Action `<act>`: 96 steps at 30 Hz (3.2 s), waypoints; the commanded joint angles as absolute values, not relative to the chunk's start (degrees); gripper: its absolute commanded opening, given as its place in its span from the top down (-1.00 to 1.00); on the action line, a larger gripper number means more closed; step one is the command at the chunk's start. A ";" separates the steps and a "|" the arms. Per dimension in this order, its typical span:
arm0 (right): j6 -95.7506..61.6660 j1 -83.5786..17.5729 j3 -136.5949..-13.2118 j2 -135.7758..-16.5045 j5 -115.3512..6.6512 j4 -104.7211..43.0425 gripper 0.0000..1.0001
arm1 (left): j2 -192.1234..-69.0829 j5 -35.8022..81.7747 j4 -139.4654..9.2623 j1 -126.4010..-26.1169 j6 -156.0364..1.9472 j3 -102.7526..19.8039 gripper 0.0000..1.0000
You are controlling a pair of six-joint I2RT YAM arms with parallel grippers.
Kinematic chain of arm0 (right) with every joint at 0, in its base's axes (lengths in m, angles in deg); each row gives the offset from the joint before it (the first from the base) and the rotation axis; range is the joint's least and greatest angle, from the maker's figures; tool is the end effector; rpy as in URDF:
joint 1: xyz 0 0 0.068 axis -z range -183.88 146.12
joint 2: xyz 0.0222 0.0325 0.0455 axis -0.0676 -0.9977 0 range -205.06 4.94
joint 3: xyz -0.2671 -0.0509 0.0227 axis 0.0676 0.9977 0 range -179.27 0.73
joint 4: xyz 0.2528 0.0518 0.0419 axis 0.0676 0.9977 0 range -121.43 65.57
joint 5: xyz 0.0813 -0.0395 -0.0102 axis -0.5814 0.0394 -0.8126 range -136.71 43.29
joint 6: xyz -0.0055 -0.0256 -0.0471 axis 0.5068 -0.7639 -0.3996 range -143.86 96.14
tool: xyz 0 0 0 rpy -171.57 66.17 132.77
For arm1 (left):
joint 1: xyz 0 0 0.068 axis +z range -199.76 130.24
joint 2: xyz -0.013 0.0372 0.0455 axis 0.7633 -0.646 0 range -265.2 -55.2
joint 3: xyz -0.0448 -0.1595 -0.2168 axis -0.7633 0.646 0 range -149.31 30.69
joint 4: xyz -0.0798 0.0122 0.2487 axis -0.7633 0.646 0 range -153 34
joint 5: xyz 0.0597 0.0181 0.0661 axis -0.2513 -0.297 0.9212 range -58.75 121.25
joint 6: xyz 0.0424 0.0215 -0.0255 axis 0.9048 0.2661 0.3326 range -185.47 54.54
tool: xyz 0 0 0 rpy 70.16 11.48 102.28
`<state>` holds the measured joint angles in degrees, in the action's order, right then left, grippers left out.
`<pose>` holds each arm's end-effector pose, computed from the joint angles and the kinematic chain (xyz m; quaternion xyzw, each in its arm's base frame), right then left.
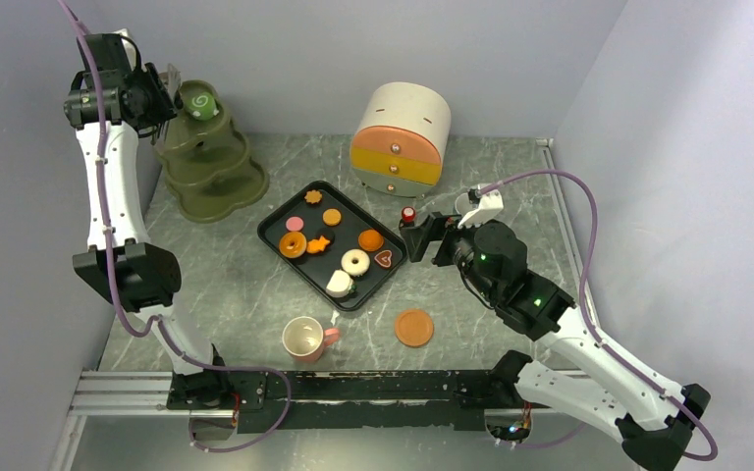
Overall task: Serve the afternoon tea
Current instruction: Adjust the dessert on the tray, then pick up the desert from the tray.
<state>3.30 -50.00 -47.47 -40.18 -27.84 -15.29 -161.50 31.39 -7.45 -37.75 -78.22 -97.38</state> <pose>0.1331 0.1217 0.3494 -0.0267 0.7786 0.2633 0.5690 0.3819 0.0813 0.4525 -0.1897 0.8614 -0.0020 0.4712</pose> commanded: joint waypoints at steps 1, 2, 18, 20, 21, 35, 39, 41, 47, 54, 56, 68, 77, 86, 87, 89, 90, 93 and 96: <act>3.35 -49.73 -47.79 -39.86 -27.37 -16.30 -0.90 | -160.04 29.10 -7.92 -37.08 -76.75 -96.83 0.04; 3.42 -49.64 -47.80 -39.88 -27.34 -16.29 -0.90 | -159.81 27.94 -8.61 -37.10 -77.03 -96.21 0.02; 3.65 -49.73 -47.87 -39.88 -27.49 -16.40 -0.90 | -159.94 25.45 -9.81 -37.09 -77.73 -96.20 -0.13; 3.61 -49.71 -47.87 -39.88 -27.59 -16.47 -0.90 | -159.91 26.14 -9.45 -37.10 -77.49 -96.82 -0.14; 3.64 -49.75 -47.87 -39.92 -27.55 -16.49 -0.90 | -159.84 26.41 -9.46 -37.09 -77.41 -97.03 -0.14; 3.85 -49.75 -48.00 -39.66 -27.77 -16.07 -0.90 | -151.82 29.36 -19.32 -37.09 -77.79 -91.56 -0.12; 3.88 -49.70 -48.52 -39.71 -27.87 -15.85 -0.90 | -150.40 30.37 -19.46 -37.19 -77.42 -91.22 -0.09; 3.94 -49.75 -48.66 -39.66 -27.89 -15.87 -0.90 | -149.43 29.48 -19.28 -37.21 -77.43 -90.49 -0.07; 4.35 -49.70 -48.69 -39.33 -27.77 -15.16 -0.89 | -144.51 31.06 -17.64 -40.07 -75.03 -86.20 -0.07; 2.64 -49.75 -50.44 -39.57 -26.91 -13.49 -0.90 | -141.72 38.44 -12.11 -49.06 -72.57 -84.41 -0.04; 2.19 -49.68 -50.83 -39.37 -26.53 -13.31 -0.89 | -140.57 40.40 -11.47 -52.78 -72.22 -83.77 -0.04; 1.24 -49.70 -51.66 -39.22 -24.09 -12.36 -0.90 | -135.41 39.72 -4.19 -62.71 -69.77 -78.45 0.00; 1.55 -49.70 -51.78 -39.82 -23.44 -13.07 -0.90 | -131.88 39.59 -6.99 -69.91 -71.56 -60.79 0.02; 0.72 -49.75 -52.88 -42.20 -23.60 -13.77 -0.89 | -133.68 36.79 -6.67 -74.86 -73.14 -50.77 -0.03; 0.58 -49.74 -53.15 -42.39 -23.74 -13.68 -0.90 | -133.61 36.96 -6.46 -75.16 -73.62 -49.62 -0.02; 0.45 -49.75 -53.11 -42.28 -23.61 -13.87 -0.89 | -133.68 37.18 -5.81 -75.77 -74.46 -48.03 -0.01; 0.51 -49.72 -52.76 -42.00 -23.44 -14.22 -0.89 | -133.75 37.16 -5.33 -76.10 -74.73 -47.51 0.00; 0.97 -49.68 -51.07 -40.87 -23.63 -15.23 -0.90 | -134.57 39.06 -2.78 -77.47 -75.69 -47.05 0.00; 1.27 -49.69 -50.88 -40.66 -24.29 -14.94 -0.90 | -134.41 40.05 -2.31 -78.62 -76.70 -46.03 0.00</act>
<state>1.36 -50.00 -51.15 -41.84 -24.08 -13.52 -134.72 38.80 -3.75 -76.98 -74.66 -47.10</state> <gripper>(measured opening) 0.949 0.501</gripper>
